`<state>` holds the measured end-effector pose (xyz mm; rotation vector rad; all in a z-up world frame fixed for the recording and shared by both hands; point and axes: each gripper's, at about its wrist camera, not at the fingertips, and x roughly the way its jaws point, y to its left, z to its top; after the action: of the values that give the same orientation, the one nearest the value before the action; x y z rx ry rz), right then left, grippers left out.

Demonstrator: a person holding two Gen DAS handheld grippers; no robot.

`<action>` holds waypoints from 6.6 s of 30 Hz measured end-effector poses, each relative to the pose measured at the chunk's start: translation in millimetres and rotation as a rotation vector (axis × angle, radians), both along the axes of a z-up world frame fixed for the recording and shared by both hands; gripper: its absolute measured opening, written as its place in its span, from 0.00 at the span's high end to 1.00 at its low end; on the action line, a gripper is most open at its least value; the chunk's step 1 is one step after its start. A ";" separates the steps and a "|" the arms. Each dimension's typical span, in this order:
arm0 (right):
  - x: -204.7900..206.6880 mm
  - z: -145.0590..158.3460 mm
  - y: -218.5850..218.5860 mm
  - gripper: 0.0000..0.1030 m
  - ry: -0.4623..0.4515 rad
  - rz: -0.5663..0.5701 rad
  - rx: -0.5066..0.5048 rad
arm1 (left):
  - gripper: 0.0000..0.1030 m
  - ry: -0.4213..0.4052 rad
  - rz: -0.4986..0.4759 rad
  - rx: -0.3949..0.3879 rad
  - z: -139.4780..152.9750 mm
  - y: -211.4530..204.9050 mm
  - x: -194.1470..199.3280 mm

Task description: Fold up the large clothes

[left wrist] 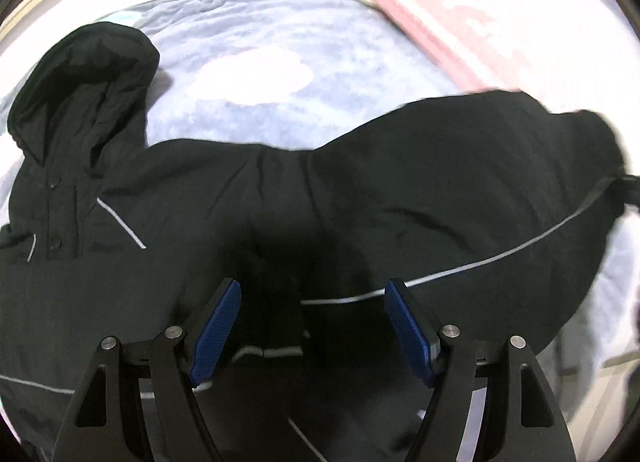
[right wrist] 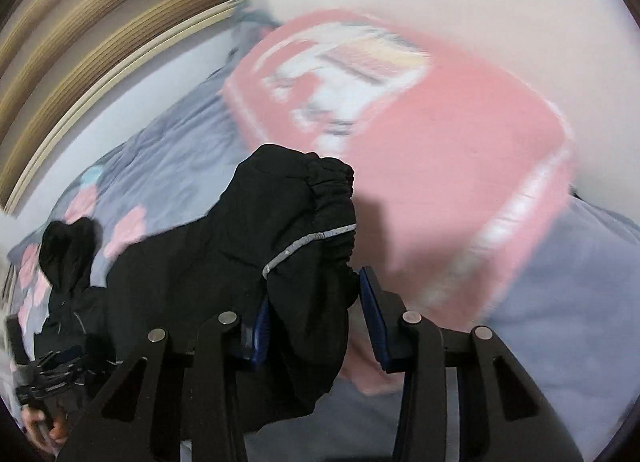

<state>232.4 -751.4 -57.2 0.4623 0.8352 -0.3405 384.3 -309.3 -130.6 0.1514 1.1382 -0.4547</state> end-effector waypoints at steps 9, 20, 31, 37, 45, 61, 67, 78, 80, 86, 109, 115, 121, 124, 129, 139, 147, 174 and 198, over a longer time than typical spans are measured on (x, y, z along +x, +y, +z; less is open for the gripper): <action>-1.5 -85.8 -22.6 0.49 0.117 -0.057 0.205 | 0.22 0.060 0.014 0.163 -52.9 -20.0 15.5; -17.7 -80.3 -17.9 0.51 0.045 -0.035 0.339 | 0.22 0.070 0.072 -0.029 1.8 73.6 -6.7; 37.2 14.9 208.9 0.62 -0.086 0.320 0.198 | 0.22 -0.002 0.190 -0.086 49.5 180.2 -14.9; 70.1 26.3 353.3 0.63 -0.036 0.504 0.078 | 0.22 -0.014 0.240 -0.098 66.3 247.5 -34.5; 28.0 -11.3 262.9 0.33 0.104 0.279 0.054 | 0.22 0.008 0.263 -0.100 57.9 308.5 -64.2; 103.4 -119.6 261.4 0.43 0.376 0.260 -0.133 | 0.22 0.021 0.166 -0.113 56.9 258.7 -66.9; 86.3 -72.4 261.9 0.72 0.235 0.244 0.030 | 0.22 0.019 0.194 -0.105 57.9 286.6 -76.3; 104.9 21.1 479.7 0.72 0.057 0.650 0.120 | 0.22 -0.034 0.288 -0.128 78.7 341.1 -86.6; 109.8 10.5 517.5 0.72 0.079 0.716 0.137 | 0.22 -0.031 0.318 -0.122 76.9 356.9 -90.8; 124.1 -68.1 625.1 0.69 0.250 0.869 0.098 | 0.22 0.014 0.414 -0.132 61.3 399.6 -103.2; 51.2 -5.7 406.2 0.33 0.150 0.558 0.078 | 0.22 0.212 0.386 -0.450 -10.2 355.2 9.1; 41.4 -17.3 392.1 0.33 0.181 0.507 0.044 | 0.78 0.261 0.348 -0.289 -36.1 316.4 30.9; 56.3 -14.8 372.6 0.33 0.159 0.443 0.043 | 0.82 0.069 0.334 -0.326 26.5 336.6 11.2; 70.6 -22.0 372.1 0.33 0.163 0.439 0.064 | 0.82 0.011 0.397 -0.337 51.6 378.1 -1.6; 102.4 -70.3 404.1 0.30 0.272 0.484 0.069 | 0.82 0.138 0.483 -0.280 16.0 429.9 -7.0; 115.9 -83.2 416.9 0.26 0.377 0.481 0.002 | 0.62 0.145 0.499 -0.184 -1.0 422.8 -9.2; 113.3 -41.0 462.5 0.26 0.221 0.602 -0.021 | 0.33 -0.021 0.381 -0.211 46.2 383.6 1.5; 181.9 84.1 403.6 0.26 0.092 0.482 0.109 | 0.40 -0.166 0.302 -0.147 173.1 345.1 105.0; 472.8 -87.7 437.0 0.93 0.260 0.493 0.039 | 0.91 -0.045 0.404 -0.089 -0.5 308.5 373.0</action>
<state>705.2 -314.4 -144.9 0.2367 1.1774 0.0749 757.4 -0.8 -131.1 -0.1444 1.0691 -0.1413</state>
